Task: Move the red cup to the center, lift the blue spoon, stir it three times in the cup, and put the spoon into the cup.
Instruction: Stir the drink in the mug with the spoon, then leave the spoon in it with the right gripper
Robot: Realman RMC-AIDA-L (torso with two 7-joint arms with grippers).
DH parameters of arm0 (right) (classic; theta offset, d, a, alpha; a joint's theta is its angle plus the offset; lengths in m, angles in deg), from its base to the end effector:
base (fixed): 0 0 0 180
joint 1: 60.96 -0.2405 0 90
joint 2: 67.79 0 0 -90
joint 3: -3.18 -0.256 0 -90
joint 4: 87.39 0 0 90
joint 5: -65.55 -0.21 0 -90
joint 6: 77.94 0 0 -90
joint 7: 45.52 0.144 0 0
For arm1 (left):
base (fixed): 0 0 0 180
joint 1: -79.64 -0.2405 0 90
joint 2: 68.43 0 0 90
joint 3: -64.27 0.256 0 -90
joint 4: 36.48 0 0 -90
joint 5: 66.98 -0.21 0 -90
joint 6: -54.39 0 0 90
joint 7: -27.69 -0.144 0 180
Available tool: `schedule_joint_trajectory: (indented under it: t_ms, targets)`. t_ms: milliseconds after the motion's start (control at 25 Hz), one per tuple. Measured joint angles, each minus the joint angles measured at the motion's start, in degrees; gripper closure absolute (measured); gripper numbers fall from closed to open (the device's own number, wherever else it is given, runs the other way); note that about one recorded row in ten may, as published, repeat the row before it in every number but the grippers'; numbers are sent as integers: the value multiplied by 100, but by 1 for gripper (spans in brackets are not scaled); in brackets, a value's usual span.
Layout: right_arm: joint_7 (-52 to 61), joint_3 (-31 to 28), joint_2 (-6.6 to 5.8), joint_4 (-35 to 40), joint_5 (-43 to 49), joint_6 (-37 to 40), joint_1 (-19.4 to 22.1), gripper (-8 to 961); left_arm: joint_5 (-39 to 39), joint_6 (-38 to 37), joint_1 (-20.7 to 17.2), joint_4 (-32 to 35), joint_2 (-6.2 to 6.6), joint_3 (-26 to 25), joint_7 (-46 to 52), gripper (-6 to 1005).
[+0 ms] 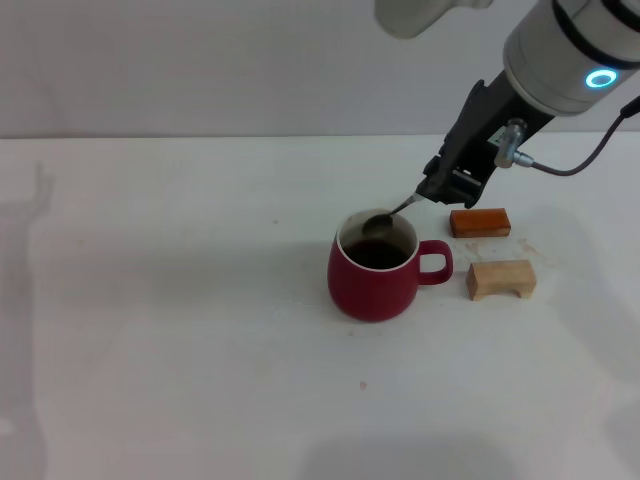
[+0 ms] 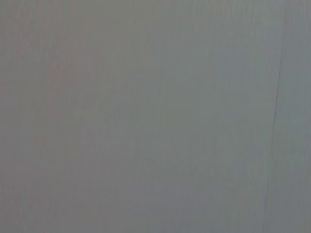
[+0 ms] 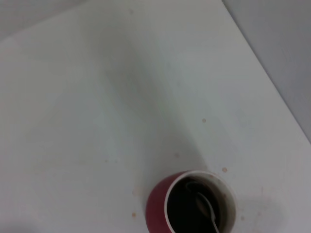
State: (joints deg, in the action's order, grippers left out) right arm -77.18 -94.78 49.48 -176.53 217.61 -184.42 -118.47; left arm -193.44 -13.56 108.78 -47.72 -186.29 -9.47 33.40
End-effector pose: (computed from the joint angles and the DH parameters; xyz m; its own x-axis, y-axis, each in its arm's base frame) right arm 0.0243 0.3633 0.0298 0.8720 -0.2850 0.3979 -0.1059 -0.9036 -0.4151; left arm -0.3380 0.3649 0.0662 0.6044 -0.2662 0.7509 0.7959 0.2433 -0.5544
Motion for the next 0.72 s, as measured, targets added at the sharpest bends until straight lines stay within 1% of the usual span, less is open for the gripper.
schedule_joint_trajectory:
  t_ms: [80, 200, 240, 360, 400, 560, 640, 720]
  targets:
    - [-34, -38, -11, 83, -1, -2, -22, 814, 0, 1, 1, 0, 0, -2, 0, 137]
    - [-164, -165, -37, 493, -9, 19, -112, 814, -2, 2, 9, -7, 0, 6, 0, 137]
    - [-164, -165, -37, 493, -9, 19, -112, 814, -2, 2, 9, -7, 0, 6, 0, 137]
    - [-246, -216, -52, 803, -10, 108, -167, 814, -2, 2, 10, -9, 0, 28, 0, 137]
    - [-271, -247, -79, 1036, -10, 244, -211, 814, -2, 2, 12, -9, 0, 39, 0, 137]
    - [-338, -316, -99, 1325, -9, 430, -268, 814, -2, 3, 13, -4, 0, 43, 0, 137]
    - [-417, -387, -112, 1776, 5, 667, -403, 814, -1, 2, 13, -1, 0, 44, 0, 137]
    - [-431, -388, -115, 1890, 6, 717, -441, 814, -1, 0, 11, 0, 0, 44, 0, 137]
